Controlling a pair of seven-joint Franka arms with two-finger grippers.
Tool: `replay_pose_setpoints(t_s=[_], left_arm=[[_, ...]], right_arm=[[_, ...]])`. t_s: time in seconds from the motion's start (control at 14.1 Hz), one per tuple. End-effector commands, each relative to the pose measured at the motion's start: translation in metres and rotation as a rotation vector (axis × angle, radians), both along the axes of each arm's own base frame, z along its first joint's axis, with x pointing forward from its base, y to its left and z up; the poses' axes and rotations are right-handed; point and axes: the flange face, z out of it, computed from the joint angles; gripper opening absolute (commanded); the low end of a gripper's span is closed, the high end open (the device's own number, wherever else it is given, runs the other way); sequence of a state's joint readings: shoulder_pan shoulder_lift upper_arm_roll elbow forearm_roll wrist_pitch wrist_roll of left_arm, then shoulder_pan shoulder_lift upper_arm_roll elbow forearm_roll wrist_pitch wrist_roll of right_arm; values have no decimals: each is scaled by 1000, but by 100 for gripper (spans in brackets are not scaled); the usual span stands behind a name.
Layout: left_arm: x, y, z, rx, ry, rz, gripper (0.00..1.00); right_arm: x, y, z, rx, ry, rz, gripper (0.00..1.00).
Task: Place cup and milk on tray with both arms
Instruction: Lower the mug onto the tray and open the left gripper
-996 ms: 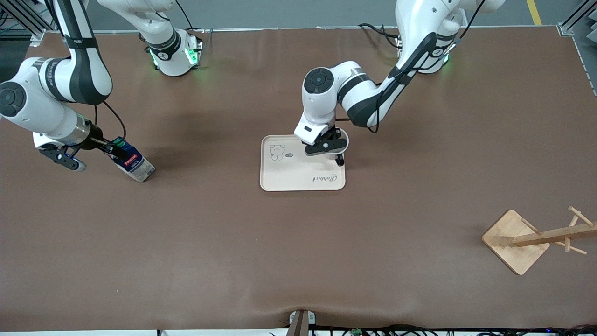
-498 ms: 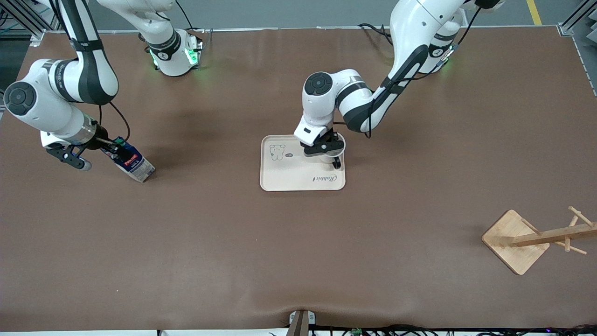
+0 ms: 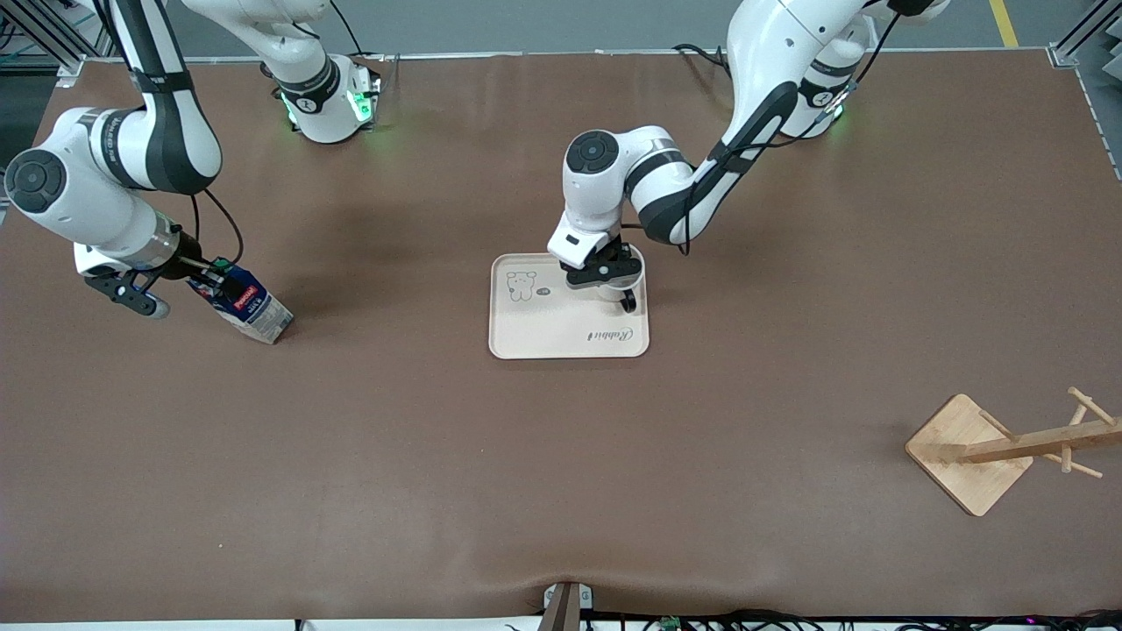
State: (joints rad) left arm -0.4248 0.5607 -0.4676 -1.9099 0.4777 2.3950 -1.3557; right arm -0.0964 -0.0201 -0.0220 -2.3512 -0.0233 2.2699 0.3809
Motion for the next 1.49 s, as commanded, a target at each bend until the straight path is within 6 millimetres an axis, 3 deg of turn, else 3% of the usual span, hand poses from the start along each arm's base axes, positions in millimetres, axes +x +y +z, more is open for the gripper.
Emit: replay_pose_setpoints(t_s=[0.0,0.28,0.43,0.57,0.64,0.78,1.0,1.14,1.21,1.42], left_arm=[[2,-3,4,-4,-24,10,100],[21,-4,43,37,-55,29,100],[41,-6,74,72,-67,27,100],[68,3,103,90,-60,4,100],[85,12,119,95,-47,3,100],[119,39,156,95,0,-5,100],[170,98,204,70,66,-51,100],[194,144,221,68,61,-29,100],[203,163,226,69,59,-49,100],[217,223,253,96,68,-71,100]], right_arm=[[-10,2,11,-9,-24,-7,33],[-1,9,41,-10,-10,26,32],[9,34,71,-8,65,73,21],[20,64,108,-10,137,117,21],[27,81,115,-13,137,148,21],[34,117,132,-20,99,194,21],[45,197,152,-29,44,219,29],[50,257,149,10,41,274,32],[52,282,146,55,50,291,28],[62,355,130,126,76,358,25]])
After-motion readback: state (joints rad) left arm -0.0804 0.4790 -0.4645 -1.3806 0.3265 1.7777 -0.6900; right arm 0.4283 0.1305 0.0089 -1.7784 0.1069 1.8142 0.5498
